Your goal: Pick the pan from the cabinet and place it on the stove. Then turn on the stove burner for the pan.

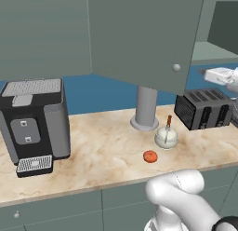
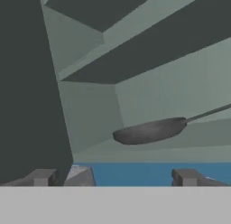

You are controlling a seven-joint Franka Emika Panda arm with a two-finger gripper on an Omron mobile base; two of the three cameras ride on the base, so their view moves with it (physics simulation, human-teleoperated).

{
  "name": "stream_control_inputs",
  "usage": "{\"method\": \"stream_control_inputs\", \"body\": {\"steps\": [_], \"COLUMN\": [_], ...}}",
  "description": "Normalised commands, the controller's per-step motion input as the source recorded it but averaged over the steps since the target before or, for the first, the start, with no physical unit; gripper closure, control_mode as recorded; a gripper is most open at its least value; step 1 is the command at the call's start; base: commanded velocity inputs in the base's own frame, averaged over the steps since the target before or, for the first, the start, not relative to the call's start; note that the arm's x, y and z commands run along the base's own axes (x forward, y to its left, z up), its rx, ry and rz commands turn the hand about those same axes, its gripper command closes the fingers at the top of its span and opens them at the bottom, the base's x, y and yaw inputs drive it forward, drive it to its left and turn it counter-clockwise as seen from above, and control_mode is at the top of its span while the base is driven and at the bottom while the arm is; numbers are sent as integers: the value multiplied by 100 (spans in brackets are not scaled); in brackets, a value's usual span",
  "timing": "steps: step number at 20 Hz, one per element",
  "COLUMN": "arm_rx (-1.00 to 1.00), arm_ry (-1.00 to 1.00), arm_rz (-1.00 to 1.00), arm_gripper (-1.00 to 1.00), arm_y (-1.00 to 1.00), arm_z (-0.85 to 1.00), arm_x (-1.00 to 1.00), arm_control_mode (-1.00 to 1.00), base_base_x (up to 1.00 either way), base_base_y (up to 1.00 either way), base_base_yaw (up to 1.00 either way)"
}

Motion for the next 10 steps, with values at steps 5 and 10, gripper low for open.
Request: {"method": "stream_control_inputs", "body": {"steps": [5, 10], "arm_rx": [0, 0], "arm_ry": [14, 14], "arm_rz": [12, 8], "arm_gripper": [-100, -100], "arm_y": [0, 24], "arm_z": [-1, -2], "arm_x": [59, 27], "arm_control_mode": [-100, -100], "base_base_x": [0, 0], "base_base_y": [0, 0], "base_base_yaw": [0, 0]}}
